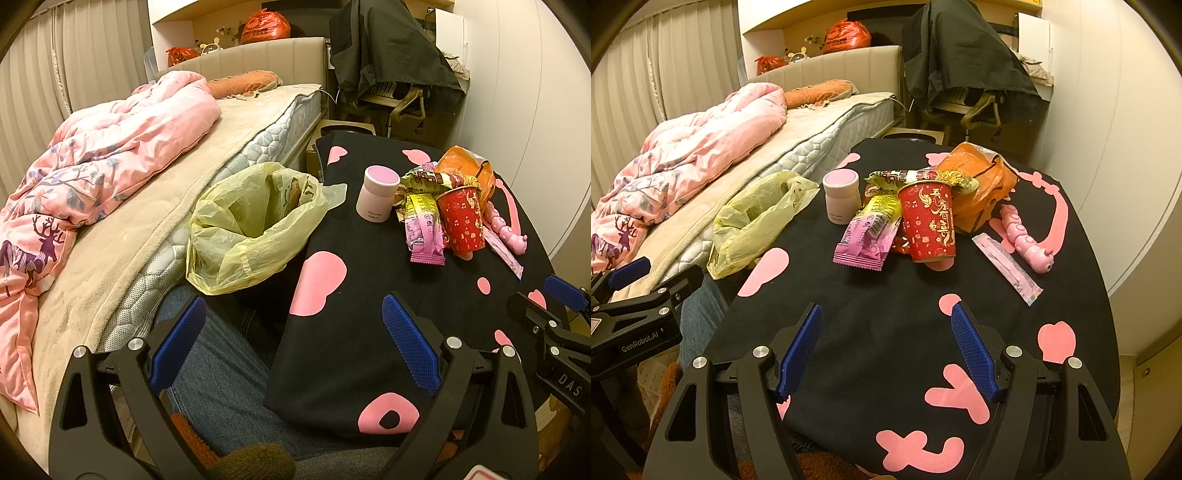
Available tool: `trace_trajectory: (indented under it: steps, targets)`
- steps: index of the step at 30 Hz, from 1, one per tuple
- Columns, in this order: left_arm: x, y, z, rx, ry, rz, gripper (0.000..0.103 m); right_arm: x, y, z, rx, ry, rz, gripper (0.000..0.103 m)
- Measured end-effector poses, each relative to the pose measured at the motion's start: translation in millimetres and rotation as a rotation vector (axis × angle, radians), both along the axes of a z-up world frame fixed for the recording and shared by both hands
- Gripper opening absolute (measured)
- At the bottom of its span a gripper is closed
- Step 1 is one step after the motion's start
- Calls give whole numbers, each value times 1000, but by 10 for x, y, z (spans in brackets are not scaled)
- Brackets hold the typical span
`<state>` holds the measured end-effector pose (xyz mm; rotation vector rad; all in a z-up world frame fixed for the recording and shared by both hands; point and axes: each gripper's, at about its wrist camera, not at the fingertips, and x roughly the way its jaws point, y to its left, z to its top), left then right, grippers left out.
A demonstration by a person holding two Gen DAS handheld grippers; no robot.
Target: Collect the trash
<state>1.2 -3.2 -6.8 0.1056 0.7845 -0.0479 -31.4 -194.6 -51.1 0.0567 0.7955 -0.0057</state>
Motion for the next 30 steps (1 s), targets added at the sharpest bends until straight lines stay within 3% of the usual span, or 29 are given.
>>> trace_trajectory:
  steps: [30]
  targets:
    - [16, 2, 5, -1, 4, 0, 92, -16, -30, -4, 4, 0, -1, 68]
